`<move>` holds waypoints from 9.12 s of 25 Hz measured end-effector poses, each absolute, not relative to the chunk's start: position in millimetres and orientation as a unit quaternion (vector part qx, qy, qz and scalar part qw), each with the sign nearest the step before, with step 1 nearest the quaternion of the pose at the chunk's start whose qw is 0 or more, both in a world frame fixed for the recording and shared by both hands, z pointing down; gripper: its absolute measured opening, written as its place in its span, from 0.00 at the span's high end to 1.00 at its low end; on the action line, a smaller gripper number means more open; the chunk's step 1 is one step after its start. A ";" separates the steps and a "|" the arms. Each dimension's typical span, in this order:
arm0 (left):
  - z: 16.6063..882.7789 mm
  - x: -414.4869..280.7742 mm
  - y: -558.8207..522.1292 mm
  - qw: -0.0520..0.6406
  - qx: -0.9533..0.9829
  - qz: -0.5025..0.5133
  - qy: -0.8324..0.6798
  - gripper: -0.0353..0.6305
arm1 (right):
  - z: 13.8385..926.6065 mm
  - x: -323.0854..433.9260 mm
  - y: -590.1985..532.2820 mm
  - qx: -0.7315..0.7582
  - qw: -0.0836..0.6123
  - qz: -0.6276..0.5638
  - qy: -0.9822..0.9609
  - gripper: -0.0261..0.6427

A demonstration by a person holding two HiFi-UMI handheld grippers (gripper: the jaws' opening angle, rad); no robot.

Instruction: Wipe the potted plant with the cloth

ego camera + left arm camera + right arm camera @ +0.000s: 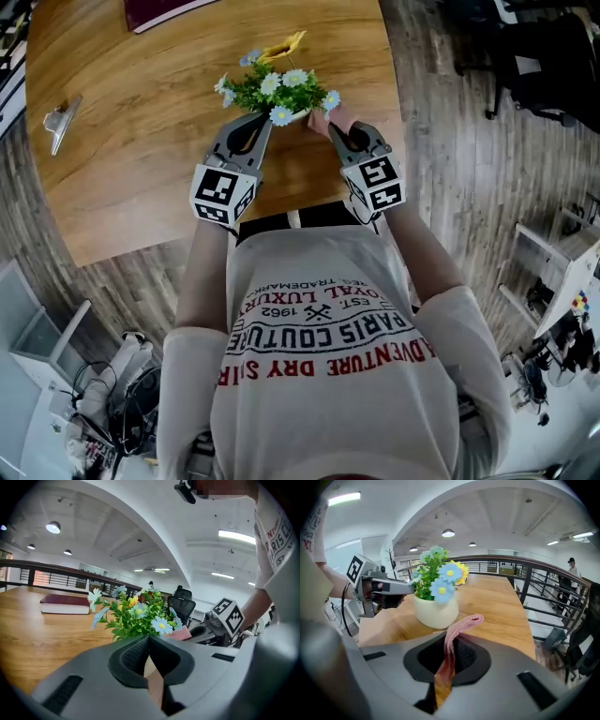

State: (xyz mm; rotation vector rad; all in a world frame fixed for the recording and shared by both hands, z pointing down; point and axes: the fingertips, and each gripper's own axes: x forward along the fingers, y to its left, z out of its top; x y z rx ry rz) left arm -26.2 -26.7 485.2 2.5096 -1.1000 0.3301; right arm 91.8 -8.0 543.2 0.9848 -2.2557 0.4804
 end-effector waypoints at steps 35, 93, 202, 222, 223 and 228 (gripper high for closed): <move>485.0 -49.7 -63.2 0.216 0.788 0.102 -0.568 0.92 | 543.7 -8.1 -107.9 -0.242 0.366 -0.183 -0.879 0.91; 424.2 -45.9 -34.9 0.158 0.772 0.102 -0.608 0.92 | 434.4 103.1 -99.9 0.168 0.306 0.008 -0.937 0.91; 535.3 15.5 -57.2 0.037 0.966 0.237 -0.096 0.10 | 553.8 153.7 -68.1 0.541 0.333 0.240 -0.735 0.91; 530.2 35.6 -63.9 0.072 0.963 0.240 -0.097 0.11 | 556.3 149.6 -66.9 0.551 0.327 0.249 -0.726 0.91; 525.2 34.7 -64.2 0.067 0.963 0.240 -0.104 0.11 | 553.5 149.5 -66.9 0.551 0.326 0.248 -0.727 0.91; 492.3 31.1 -74.3 0.063 0.958 0.235 -0.152 0.11 | 536.6 145.5 -70.0 0.545 0.313 0.243 -0.738 0.91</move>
